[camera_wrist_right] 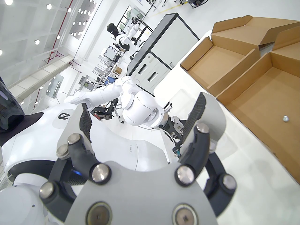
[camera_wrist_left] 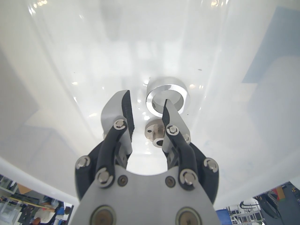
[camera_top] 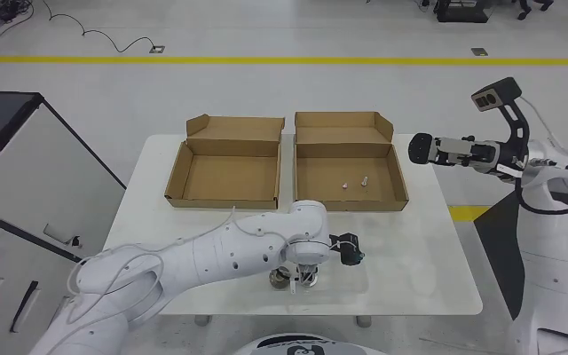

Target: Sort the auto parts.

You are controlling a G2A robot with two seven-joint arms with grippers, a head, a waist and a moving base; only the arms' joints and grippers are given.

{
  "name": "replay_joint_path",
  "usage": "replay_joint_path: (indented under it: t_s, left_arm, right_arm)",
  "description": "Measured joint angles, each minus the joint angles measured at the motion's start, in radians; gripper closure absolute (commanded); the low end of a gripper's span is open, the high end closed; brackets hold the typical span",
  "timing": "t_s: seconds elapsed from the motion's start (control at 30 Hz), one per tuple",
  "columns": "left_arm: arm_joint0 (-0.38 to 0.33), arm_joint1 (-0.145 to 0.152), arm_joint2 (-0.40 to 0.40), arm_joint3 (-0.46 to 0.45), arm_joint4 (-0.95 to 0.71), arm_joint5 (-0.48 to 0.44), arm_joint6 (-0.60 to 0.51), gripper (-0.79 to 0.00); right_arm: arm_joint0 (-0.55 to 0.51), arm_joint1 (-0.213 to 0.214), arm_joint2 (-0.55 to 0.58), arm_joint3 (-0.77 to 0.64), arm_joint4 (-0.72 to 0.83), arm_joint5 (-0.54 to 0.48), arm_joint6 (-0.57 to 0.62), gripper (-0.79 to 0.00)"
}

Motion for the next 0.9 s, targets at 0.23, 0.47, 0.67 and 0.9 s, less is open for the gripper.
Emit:
replay_joint_path:
  t_s: [0.23,0.47,0.67,0.9]
  left_arm:
    - [0.002,-0.005,0.0,0.015,0.011,0.0,0.0,-0.305]
    - [0.009,-0.013,0.0,0.028,0.017,0.0,0.0,-0.289]
    - [0.016,-0.02,0.0,0.035,0.015,0.0,0.0,-0.28]
    - [0.018,-0.026,0.0,0.042,0.01,0.0,0.0,-0.234]
  right_arm:
    - [0.0,0.0,0.0,0.0,0.0,0.0,0.0,-0.785]
    - [0.0,0.0,0.0,0.0,0.0,0.0,0.0,-0.785]
    - [0.0,0.0,0.0,0.0,0.0,0.0,0.0,-0.785]
    - [0.0,0.0,0.0,0.0,0.0,0.0,0.0,-0.785]
